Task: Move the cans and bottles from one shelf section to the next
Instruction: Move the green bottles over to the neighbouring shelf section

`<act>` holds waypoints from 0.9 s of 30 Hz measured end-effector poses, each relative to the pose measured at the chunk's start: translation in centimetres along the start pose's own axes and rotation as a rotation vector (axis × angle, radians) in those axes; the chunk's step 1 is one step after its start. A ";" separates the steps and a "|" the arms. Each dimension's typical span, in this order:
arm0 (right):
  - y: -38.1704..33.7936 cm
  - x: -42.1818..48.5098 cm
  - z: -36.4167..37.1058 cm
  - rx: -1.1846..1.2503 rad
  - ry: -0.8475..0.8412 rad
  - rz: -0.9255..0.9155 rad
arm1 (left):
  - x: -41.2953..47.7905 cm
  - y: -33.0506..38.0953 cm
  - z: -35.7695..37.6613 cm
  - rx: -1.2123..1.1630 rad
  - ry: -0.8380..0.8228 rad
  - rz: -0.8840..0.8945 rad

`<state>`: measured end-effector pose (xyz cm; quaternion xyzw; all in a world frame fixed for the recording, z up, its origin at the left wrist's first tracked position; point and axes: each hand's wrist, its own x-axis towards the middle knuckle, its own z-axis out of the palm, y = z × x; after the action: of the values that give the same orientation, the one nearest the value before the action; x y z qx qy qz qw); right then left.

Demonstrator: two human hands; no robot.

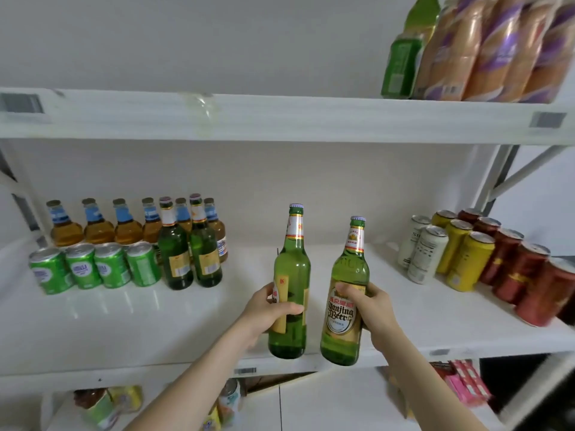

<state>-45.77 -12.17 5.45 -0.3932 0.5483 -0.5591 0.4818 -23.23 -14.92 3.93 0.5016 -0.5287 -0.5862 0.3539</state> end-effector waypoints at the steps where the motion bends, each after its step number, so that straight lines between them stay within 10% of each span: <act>1: -0.3 1.0 -1.6 0.006 0.001 -0.001 | 1.1 0.3 1.7 0.003 0.001 0.000; 27: -0.9 18.7 -18.1 -0.011 -0.149 0.017 | 16.2 2.0 19.2 -0.016 0.151 -0.015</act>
<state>-67.63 -26.11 3.07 -0.4315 0.5172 -0.5213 0.5240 -45.95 -25.55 1.18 0.5454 -0.4922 -0.5534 0.3924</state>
